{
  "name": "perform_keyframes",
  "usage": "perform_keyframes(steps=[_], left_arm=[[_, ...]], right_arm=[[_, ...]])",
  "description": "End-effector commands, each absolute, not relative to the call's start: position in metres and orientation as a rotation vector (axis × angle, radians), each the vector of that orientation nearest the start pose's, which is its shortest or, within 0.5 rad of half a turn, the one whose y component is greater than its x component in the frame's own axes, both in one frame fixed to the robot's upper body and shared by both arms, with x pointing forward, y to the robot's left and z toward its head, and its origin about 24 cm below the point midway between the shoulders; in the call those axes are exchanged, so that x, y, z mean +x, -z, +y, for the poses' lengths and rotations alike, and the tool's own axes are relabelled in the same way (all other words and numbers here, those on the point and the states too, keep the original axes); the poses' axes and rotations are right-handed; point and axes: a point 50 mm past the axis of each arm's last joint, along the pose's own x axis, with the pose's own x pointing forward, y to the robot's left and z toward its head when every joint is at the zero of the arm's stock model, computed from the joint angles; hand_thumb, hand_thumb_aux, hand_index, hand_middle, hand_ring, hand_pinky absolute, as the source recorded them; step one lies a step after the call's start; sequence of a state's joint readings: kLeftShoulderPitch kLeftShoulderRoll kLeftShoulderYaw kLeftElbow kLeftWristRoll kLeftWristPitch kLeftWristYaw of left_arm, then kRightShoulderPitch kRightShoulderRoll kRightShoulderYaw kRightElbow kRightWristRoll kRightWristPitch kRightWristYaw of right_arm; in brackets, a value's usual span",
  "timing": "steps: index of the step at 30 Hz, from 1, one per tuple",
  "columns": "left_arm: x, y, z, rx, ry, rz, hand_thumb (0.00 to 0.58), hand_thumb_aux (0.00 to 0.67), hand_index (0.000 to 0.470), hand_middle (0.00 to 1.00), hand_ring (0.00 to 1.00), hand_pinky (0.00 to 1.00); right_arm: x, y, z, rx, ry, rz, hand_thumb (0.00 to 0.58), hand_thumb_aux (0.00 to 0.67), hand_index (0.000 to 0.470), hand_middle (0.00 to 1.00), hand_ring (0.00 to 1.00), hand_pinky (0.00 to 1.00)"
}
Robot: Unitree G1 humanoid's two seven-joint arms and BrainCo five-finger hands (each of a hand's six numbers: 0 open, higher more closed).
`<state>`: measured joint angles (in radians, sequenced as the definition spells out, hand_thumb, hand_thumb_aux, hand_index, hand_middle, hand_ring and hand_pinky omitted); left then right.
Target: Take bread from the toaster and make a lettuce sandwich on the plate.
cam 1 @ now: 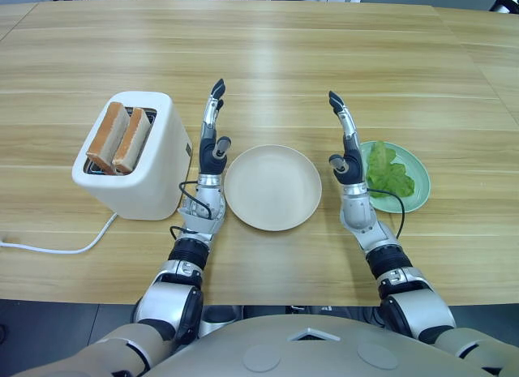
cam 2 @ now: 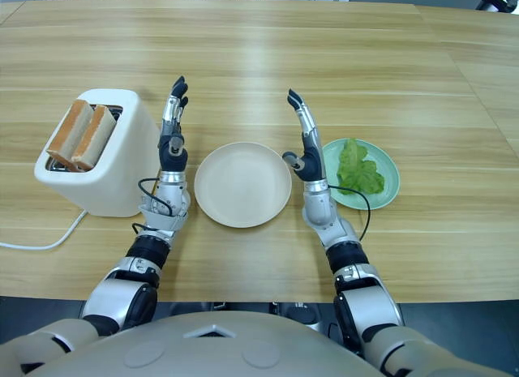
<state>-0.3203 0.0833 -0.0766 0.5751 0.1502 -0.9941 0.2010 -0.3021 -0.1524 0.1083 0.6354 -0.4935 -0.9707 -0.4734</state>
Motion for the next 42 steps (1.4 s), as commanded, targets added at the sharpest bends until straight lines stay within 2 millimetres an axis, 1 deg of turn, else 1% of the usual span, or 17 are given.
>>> perform_keyframes(steps=[1, 4, 6, 10, 13, 15, 16, 19, 20, 21, 24, 27, 30, 32, 36, 39, 42], left_arm=[[0.267, -0.123, 0.139, -0.078, 0.236, -0.835, 0.0, 0.0, 0.0, 0.0, 0.0, 0.0], [0.245, -0.162, 0.16, -0.339, 0.431, -0.901, 0.0, 0.0, 0.0, 0.0, 0.0, 0.0], [0.233, -0.184, 0.18, -0.451, 0.519, -0.946, 0.0, 0.0, 0.0, 0.0, 0.0, 0.0], [0.218, -0.217, 0.225, -0.641, 0.561, -1.061, 0.0, 0.0, 0.0, 0.0, 0.0, 0.0], [0.201, -0.234, 0.265, -0.673, 0.512, -1.195, 0.0, 0.0, 0.0, 0.0, 0.0, 0.0], [0.186, -0.24, 0.286, -0.574, 0.446, -1.266, 0.0, 0.0, 0.0, 0.0, 0.0, 0.0], [0.181, -0.241, 0.292, -0.497, 0.41, -1.277, 0.0, 0.0, 0.0, 0.0, 0.0, 0.0], [0.175, -0.242, 0.303, -0.148, 0.234, -1.231, 0.0, 0.0, 0.0, 0.0, 0.0, 0.0], [0.176, -0.241, 0.305, -0.006, 0.165, -1.2, 0.0, 0.0, 0.0, 0.0, 0.0, 0.0], [0.181, -0.238, 0.307, 0.205, 0.073, -1.143, 0.0, 0.0, 0.0, 0.0, 0.0, 0.0], [0.201, -0.224, 0.314, 0.733, -0.096, -0.927, 0.0, 0.0, 0.0, 0.0, 0.0, 0.0], [0.214, -0.208, 0.324, 1.034, -0.127, -0.744, 0.0, 0.0, 0.0, 0.0, 0.0, 0.0], [0.219, -0.199, 0.335, 1.173, -0.148, -0.618, 0.0, 0.0, 0.0, 0.0, 0.0, 0.0], [0.225, -0.192, 0.341, 1.205, -0.157, -0.519, 0.0, 0.0, 0.0, 0.0, 0.0, 0.0], [0.232, -0.176, 0.337, 1.16, -0.053, -0.398, 0.0, 0.0, 0.0, 0.0, 0.0, 0.0], [0.233, -0.175, 0.336, 1.132, -0.028, -0.359, 0.0, 0.0, 0.0, 0.0, 0.0, 0.0], [0.236, -0.175, 0.346, 1.169, -0.071, -0.279, 0.0, 0.0, 0.0, 0.0, 0.0, 0.0]], right_arm=[[0.271, -0.061, -0.128, -0.359, -0.051, -0.715, 0.0, 0.0, 0.0, 0.0, 0.0, 0.0], [0.271, -0.059, -0.125, -0.358, -0.056, -0.708, 0.0, 0.0, 0.0, 0.0, 0.0, 0.0], [0.271, -0.059, -0.124, -0.355, -0.061, -0.706, 0.0, 0.0, 0.0, 0.0, 0.0, 0.0], [0.271, -0.06, -0.122, -0.354, -0.066, -0.706, 0.0, 0.0, 0.0, 0.0, 0.0, 0.0], [0.271, -0.06, -0.122, -0.355, -0.068, -0.706, 0.0, 0.0, 0.0, 0.0, 0.0, 0.0], [0.27, -0.06, -0.122, -0.354, -0.069, -0.706, 0.0, 0.0, 0.0, 0.0, 0.0, 0.0], [0.27, -0.06, -0.122, -0.353, -0.069, -0.706, 0.0, 0.0, 0.0, 0.0, 0.0, 0.0], [0.269, -0.059, -0.123, -0.353, -0.072, -0.704, 0.0, 0.0, 0.0, 0.0, 0.0, 0.0], [0.268, -0.059, -0.123, -0.354, -0.071, -0.703, 0.0, 0.0, 0.0, 0.0, 0.0, 0.0], [0.268, -0.059, -0.124, -0.356, -0.069, -0.7, 0.0, 0.0, 0.0, 0.0, 0.0, 0.0], [0.267, -0.057, -0.126, -0.358, -0.062, -0.693, 0.0, 0.0, 0.0, 0.0, 0.0, 0.0], [0.266, -0.057, -0.124, -0.356, -0.061, -0.688, 0.0, 0.0, 0.0, 0.0, 0.0, 0.0], [0.265, -0.056, -0.122, -0.353, -0.065, -0.684, 0.0, 0.0, 0.0, 0.0, 0.0, 0.0], [0.265, -0.055, -0.122, -0.353, -0.067, -0.682, 0.0, 0.0, 0.0, 0.0, 0.0, 0.0], [0.264, -0.055, -0.122, -0.355, -0.066, -0.681, 0.0, 0.0, 0.0, 0.0, 0.0, 0.0], [0.263, -0.055, -0.122, -0.354, -0.065, -0.678, 0.0, 0.0, 0.0, 0.0, 0.0, 0.0], [0.262, -0.054, -0.122, -0.355, -0.065, -0.675, 0.0, 0.0, 0.0, 0.0, 0.0, 0.0]])
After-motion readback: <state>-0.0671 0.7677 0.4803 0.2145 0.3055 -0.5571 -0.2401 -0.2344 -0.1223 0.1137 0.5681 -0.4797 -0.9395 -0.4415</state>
